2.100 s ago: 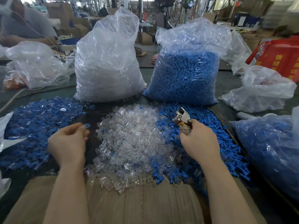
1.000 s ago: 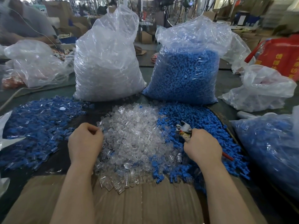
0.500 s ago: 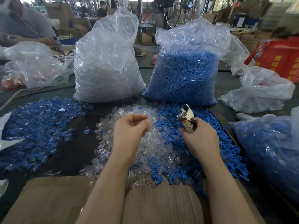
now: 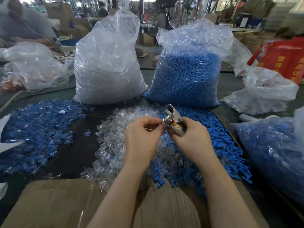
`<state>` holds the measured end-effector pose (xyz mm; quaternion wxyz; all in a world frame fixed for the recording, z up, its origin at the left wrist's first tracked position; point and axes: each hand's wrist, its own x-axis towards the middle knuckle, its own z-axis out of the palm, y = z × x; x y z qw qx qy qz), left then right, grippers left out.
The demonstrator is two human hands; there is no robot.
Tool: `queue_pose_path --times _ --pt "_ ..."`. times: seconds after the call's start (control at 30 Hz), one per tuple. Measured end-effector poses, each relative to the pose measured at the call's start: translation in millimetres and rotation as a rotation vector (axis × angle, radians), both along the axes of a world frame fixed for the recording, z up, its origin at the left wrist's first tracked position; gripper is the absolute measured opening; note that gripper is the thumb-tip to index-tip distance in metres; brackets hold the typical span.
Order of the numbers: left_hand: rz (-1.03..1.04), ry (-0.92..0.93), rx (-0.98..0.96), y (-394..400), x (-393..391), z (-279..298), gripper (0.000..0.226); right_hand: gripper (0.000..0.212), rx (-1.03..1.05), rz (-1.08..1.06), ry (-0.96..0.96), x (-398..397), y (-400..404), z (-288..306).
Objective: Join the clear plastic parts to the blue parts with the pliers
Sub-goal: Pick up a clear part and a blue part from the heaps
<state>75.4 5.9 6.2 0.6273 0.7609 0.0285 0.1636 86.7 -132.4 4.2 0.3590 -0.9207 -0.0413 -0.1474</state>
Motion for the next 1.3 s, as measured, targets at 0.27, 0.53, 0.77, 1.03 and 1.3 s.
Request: queue_pose_path --times 0.27,0.53,0.77,1.03,1.3 --pt "0.02 -0.039 0.036 -0.3 -2.0 -2.3 0.016 0.014 0.136 -0.025 -0.012 -1.7 4.1 0.1" --pt "-0.022 -0.01 -0.112 0.2 -3.0 -0.6 0.018 0.01 0.372 -0.073 -0.004 -1.8 7.9 1.4" --pt "-0.001 -0.083 -0.085 -3.1 -3.7 0.1 0.019 0.012 0.34 -0.087 -0.026 -2.5 13.2 2.3" --pt "0.033 -0.122 -0.046 -3.2 -3.1 -2.1 0.017 0.011 0.485 -0.002 0.064 -3.8 13.2 6.3" --pt "0.03 -0.082 -0.187 1.2 -1.0 -3.0 0.01 0.01 0.455 0.067 0.105 -4.8 9.1 8.5"
